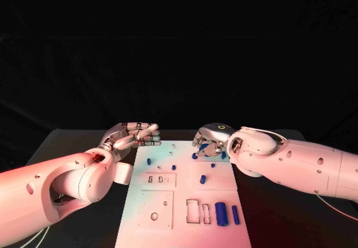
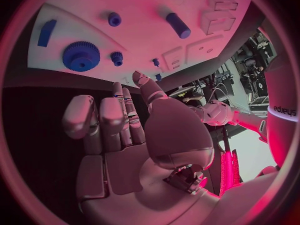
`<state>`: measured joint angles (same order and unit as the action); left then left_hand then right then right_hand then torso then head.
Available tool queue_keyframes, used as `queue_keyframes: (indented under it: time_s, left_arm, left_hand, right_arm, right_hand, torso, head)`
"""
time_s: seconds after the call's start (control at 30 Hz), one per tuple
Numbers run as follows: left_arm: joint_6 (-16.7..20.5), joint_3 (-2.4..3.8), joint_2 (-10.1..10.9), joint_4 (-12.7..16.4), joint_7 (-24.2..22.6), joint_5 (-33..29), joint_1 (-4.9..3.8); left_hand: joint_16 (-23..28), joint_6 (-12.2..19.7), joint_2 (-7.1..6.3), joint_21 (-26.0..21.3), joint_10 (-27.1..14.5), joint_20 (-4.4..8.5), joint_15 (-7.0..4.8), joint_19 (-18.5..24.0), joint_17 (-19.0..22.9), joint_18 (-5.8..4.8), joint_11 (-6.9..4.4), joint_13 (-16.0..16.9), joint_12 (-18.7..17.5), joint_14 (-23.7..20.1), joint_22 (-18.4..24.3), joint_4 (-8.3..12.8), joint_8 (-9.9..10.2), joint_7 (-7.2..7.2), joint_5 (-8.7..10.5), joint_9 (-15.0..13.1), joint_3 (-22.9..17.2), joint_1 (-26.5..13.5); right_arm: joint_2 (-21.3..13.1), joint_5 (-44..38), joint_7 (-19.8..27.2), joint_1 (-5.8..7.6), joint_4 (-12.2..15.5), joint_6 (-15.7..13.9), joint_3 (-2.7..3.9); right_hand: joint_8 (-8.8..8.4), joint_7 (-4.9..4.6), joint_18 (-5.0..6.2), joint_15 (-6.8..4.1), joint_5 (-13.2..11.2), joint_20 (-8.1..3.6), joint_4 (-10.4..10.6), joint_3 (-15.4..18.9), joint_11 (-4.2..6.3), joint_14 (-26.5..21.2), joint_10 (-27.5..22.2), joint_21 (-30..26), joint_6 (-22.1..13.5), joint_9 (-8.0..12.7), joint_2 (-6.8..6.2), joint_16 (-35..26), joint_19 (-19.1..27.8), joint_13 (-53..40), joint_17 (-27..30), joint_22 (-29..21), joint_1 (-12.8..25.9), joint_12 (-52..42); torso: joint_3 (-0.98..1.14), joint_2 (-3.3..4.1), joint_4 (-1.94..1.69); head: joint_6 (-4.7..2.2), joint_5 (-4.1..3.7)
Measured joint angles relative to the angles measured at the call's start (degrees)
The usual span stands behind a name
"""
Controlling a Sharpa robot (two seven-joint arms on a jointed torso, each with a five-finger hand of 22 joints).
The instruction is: Assemble the parts on the task board
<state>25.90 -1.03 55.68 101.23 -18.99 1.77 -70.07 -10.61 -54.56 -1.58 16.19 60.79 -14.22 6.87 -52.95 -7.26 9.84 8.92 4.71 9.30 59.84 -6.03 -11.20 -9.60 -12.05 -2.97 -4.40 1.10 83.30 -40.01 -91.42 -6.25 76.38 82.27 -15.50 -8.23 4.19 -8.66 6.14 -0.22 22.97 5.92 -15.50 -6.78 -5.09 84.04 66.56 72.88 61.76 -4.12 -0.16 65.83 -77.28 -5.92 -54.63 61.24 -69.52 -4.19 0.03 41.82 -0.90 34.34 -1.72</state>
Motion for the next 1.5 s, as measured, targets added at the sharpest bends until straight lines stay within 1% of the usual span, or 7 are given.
queue_keyframes:
  time_s: [0.07,0.23,0.3,0.57,0.9,1.27,1.5]
  left_arm:
    - [0.0,0.00,0.1,0.0,0.0,0.0,-0.02]
    - [0.1,0.01,0.3,0.0,0.0,0.0,-0.07]
    - [0.1,0.01,0.3,0.0,0.0,0.0,-0.08]
    - [0.1,0.01,0.5,0.2,-0.1,-0.1,-0.09]
    - [0.1,0.01,0.7,0.3,-0.1,-0.1,-0.11]
    - [0.2,0.02,0.8,0.3,-0.1,-0.2,-0.15]
    - [0.2,0.02,0.8,0.2,-0.1,-0.3,-0.17]
  left_hand:
    - [0.0,0.0,0.00,0.0,0.0,0.00,0.00,0.0,0.0,-0.01,0.00,0.0,0.0,0.0,0.0,0.0,0.0,0.00,0.00,0.0,0.0,0.0]
    - [0.0,0.0,0.00,0.0,0.0,0.00,0.00,0.0,0.0,0.00,0.00,-0.1,0.0,0.0,0.1,0.2,0.0,0.00,0.00,0.0,0.2,0.0]
    - [0.2,0.0,0.00,0.0,0.0,0.00,0.00,0.0,0.0,-0.01,0.00,-0.1,0.0,0.0,0.1,0.2,0.2,0.00,0.00,0.1,0.2,0.0]
    - [0.2,0.0,0.00,0.0,0.0,0.00,0.00,0.0,0.0,-0.01,0.00,-0.1,-0.3,0.0,0.0,0.2,0.2,0.00,0.00,0.0,0.2,0.0]
    - [0.5,0.0,0.00,0.0,-0.2,-0.01,0.00,0.0,0.0,-0.01,0.15,-0.1,-0.3,0.0,0.2,0.0,0.2,0.00,0.00,0.1,0.3,0.0]
    - [0.6,0.0,0.00,0.0,-0.2,-0.01,0.20,0.0,0.0,-0.02,0.21,-0.2,-0.5,-0.2,0.2,0.0,0.5,0.00,0.00,0.2,0.3,0.0]
    - [0.6,0.0,0.24,-0.2,-0.2,-0.01,0.20,0.0,0.0,-0.01,0.21,-0.2,-0.9,-0.2,0.3,0.0,0.5,0.00,0.00,0.2,0.3,-0.2]
  right_arm:
    - [0.2,-1.2,-0.6,0.00,0.0,0.2,0.00]
    - [1.1,-3.6,-1.9,-0.08,-0.3,1.1,0.00]
    - [1.4,-4.2,-2.2,-0.16,-0.5,1.4,-0.01]
    - [2.2,-6.2,-3.4,-0.48,-1.7,2.9,-0.06]
    - [2.7,-7.4,-3.9,-0.88,-2.4,4.5,-0.08]
    - [2.8,-7.6,-3.9,-1.08,-2.7,5.0,-0.08]
    - [2.8,-7.6,-3.8,-1.09,-2.6,4.9,-0.06]
  right_hand:
    - [0.00,0.00,-0.90,0.00,0.0,0.11,0.0,-0.4,0.12,0.0,-0.3,1.5,0.0,0.0,0.00,1.9,-0.5,-0.1,-1.9,2.2,0.0,0.0]
    - [0.00,0.00,-0.89,0.00,0.5,0.31,-0.1,-1.2,-0.08,0.0,-0.5,4.5,0.0,-0.1,0.00,5.2,-1.8,-0.2,-5.5,6.8,0.0,0.0]
    - [0.00,0.00,-1.77,0.00,0.5,0.31,-0.2,-1.3,-0.20,0.0,-0.6,5.3,0.0,-0.1,0.00,6.2,-2.3,-0.2,-6.6,8.0,0.0,0.0]
    - [0.00,-0.18,-1.78,0.43,0.5,0.52,-0.1,-1.9,-0.30,0.0,-1.1,6.4,-0.2,-0.1,0.00,7.8,-2.6,-0.2,-8.5,10.0,0.0,0.0]
    - [0.00,-0.18,-1.77,0.42,0.8,0.69,-0.2,-2.4,-0.41,0.0,-1.6,6.9,-0.2,-0.1,0.00,8.7,-2.8,-0.1,-9.2,10.8,0.0,0.0]
    - [0.00,-0.39,-1.77,0.42,0.8,0.75,0.0,-3.1,-0.40,0.0,-1.6,8.0,0.0,-0.2,-0.01,9.6,-3.2,-0.1,-10.4,12.2,0.0,0.0]
    - [0.39,0.15,-1.76,0.42,0.6,0.68,0.5,-4.6,0.03,0.0,-0.8,8.6,1.2,-0.4,0.16,10.5,-3.6,0.0,-11.1,13.4,0.2,-0.2]
  torso:
    - [-0.01,0.15,-0.05]
    - [0.00,0.49,-0.20]
    - [-0.01,0.60,-0.26]
    - [-0.04,1.10,-0.54]
    - [-0.08,1.64,-0.73]
    - [-0.07,2.07,-0.85]
    - [-0.07,2.26,-0.88]
  head:
    - [0.00,-0.09]
    - [-0.02,-0.35]
    - [-0.07,-0.37]
    - [0.07,-0.37]
    - [0.09,-0.16]
    - [0.05,-0.19]
    - [0.08,-0.10]
